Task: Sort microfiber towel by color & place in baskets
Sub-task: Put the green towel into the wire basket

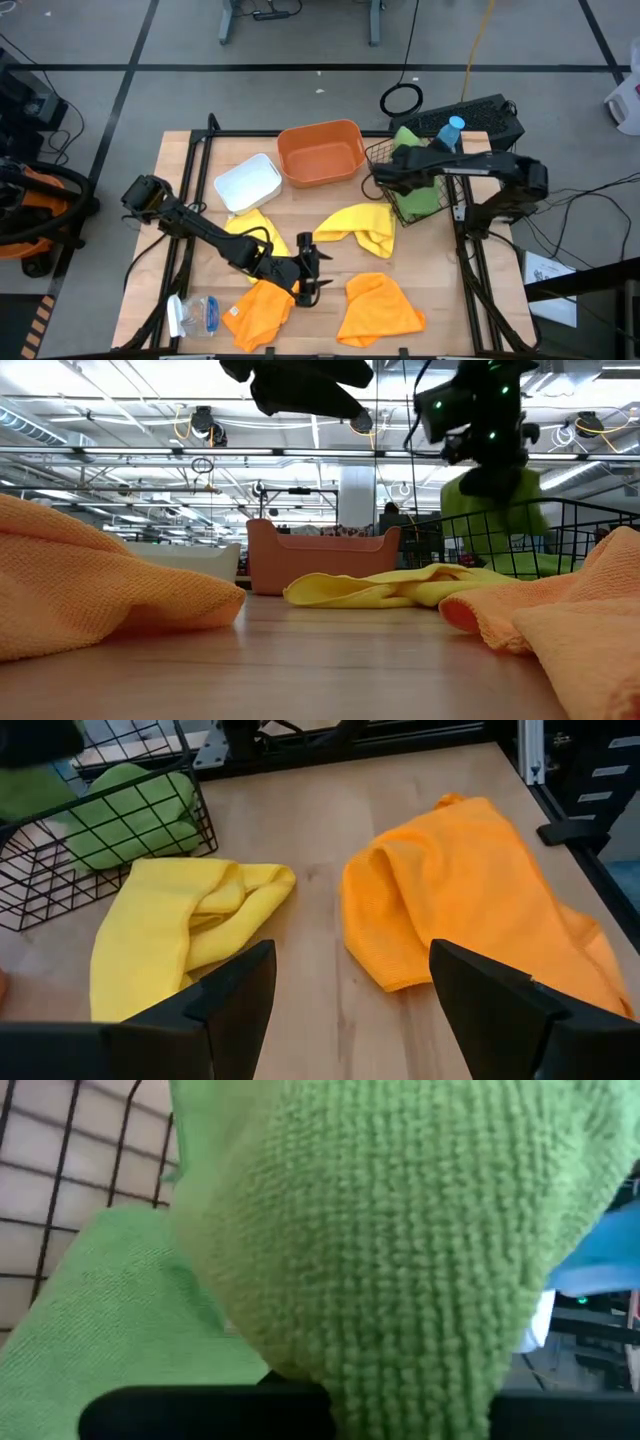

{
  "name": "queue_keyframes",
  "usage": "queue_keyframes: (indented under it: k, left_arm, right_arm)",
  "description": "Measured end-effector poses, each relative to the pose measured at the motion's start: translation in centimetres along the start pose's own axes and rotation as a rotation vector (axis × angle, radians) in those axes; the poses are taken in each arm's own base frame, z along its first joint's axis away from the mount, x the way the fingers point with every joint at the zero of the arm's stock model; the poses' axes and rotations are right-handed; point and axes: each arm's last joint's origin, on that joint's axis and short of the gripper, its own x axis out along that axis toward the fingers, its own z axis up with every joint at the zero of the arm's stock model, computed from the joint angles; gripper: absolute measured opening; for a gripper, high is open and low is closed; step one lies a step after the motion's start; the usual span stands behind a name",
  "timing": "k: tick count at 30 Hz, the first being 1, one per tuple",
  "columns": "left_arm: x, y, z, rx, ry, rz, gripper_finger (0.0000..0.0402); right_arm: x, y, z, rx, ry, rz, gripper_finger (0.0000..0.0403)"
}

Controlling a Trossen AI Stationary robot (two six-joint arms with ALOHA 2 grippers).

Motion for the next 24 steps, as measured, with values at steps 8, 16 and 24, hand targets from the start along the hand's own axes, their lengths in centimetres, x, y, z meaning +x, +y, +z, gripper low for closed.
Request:
queue_keyframes:
  k: [8, 16, 24]
  left_arm:
    - [-0.1, -0.1, 0.0, -0.001, -0.005, -0.005, 0.0269]
    - [-0.1, -0.2, 0.0, 0.000, -0.004, -0.015, 0.0269]
    - [-0.1, -0.3, 0.0, 0.005, -0.002, -0.031, 0.0269]
  right_arm:
    - [1.4, 2.4, 1.2, -0.050, 0.063, 0.067, 0.0018]
    - [0.7, 1.8, 0.7, -0.078, 0.096, 0.188, 0.0129]
    - [-0.8, -1.0, -0.6, -0.054, 0.070, 0.234, 0.0234]
